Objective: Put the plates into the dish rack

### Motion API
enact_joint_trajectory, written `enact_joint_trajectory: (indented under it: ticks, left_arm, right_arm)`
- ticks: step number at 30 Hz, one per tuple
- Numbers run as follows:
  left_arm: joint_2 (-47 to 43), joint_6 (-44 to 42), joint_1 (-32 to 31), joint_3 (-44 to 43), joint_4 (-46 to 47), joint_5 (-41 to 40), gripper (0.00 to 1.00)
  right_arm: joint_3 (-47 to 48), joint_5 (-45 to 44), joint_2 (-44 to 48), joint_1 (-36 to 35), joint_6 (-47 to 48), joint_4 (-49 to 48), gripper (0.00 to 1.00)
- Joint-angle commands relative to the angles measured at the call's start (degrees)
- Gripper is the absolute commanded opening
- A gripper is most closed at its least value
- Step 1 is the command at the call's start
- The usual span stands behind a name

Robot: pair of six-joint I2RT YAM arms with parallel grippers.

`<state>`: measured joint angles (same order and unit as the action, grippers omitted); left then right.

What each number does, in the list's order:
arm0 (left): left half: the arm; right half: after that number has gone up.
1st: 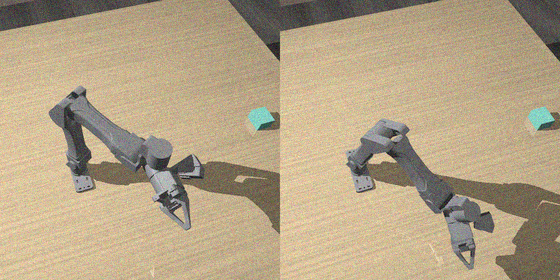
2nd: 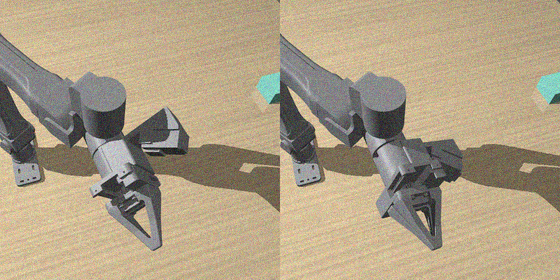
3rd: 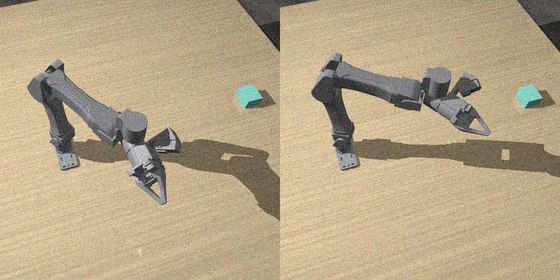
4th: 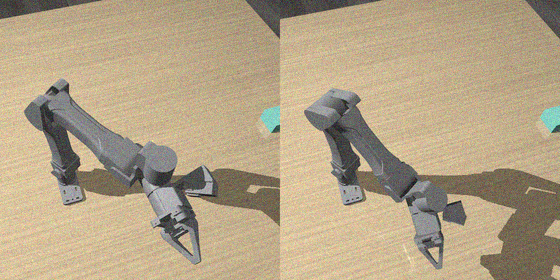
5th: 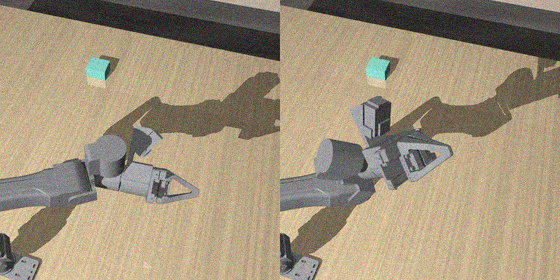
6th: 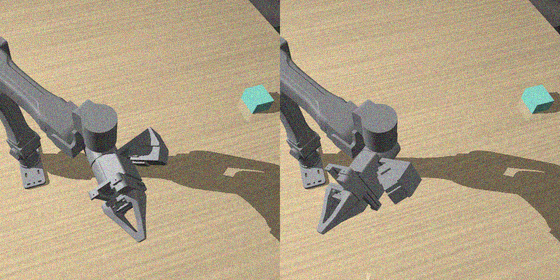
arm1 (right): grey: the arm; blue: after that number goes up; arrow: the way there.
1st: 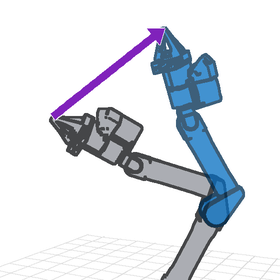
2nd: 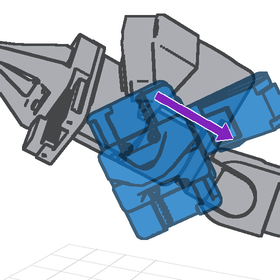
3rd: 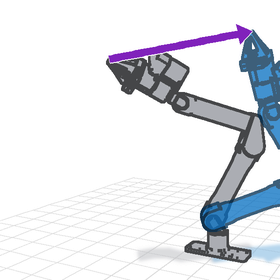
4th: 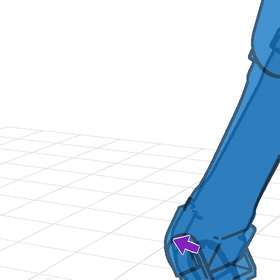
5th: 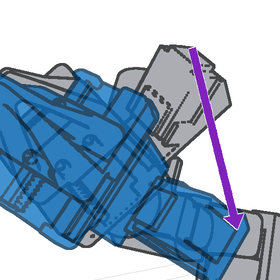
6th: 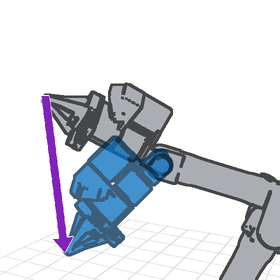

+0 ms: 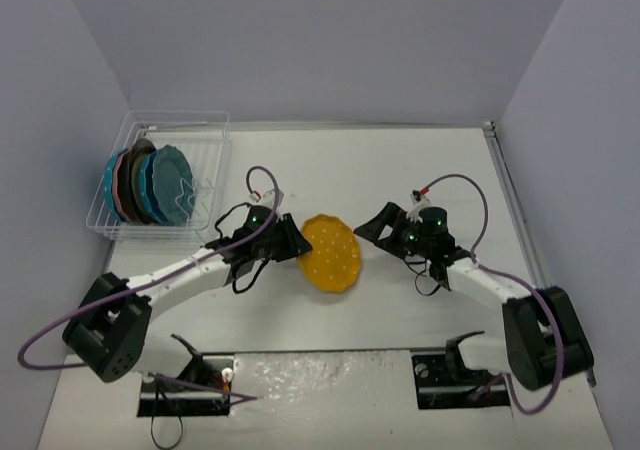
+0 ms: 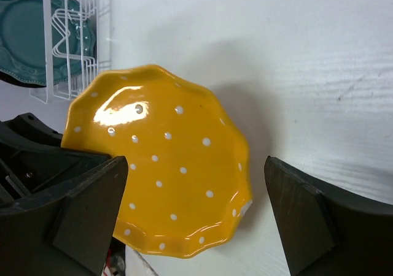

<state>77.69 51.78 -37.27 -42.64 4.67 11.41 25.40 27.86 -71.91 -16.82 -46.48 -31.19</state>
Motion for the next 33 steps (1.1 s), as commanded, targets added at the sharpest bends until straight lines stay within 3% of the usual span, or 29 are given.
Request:
enact_joint_trajectory:
  ticks: [1, 10, 13, 19, 28, 33]
  left_arm:
    - [-7.1, -8.8, -0.2, -12.2, -2.6, -3.3, 0.0]
    - [-10.2, -33.1, 1.7, -35.6, -27.8, -23.4, 0.0]
    - [-9.5, -41.9, 5.4, -42.1, -30.6, -28.1, 0.0]
    - [-4.1, -55.3, 17.2, -52.3, -33.1, -30.0, 0.0]
    - [6.7, -62.9, 26.1, -62.5, -34.5, -32.1, 0.0]
    - [11.4, -64.0, 29.8, -61.6, -33.3, -33.0, 0.0]
  right_arm:
    - [6.4, -8.5, 8.5, 0.2, 8.6, 13.7, 0.91]
    - [9.1, -15.5, 20.7, 0.6, 14.1, 23.6, 0.92]
    - [8.9, -15.7, 23.5, 0.7, 15.1, 24.9, 0.92]
    - [8.4, -14.3, 25.7, 0.7, 17.5, 25.4, 0.93]
    - [7.9, -12.6, 26.6, 0.8, 19.5, 26.8, 0.95]
    - [7.9, -12.2, 26.9, 0.8, 20.9, 27.3, 0.96]
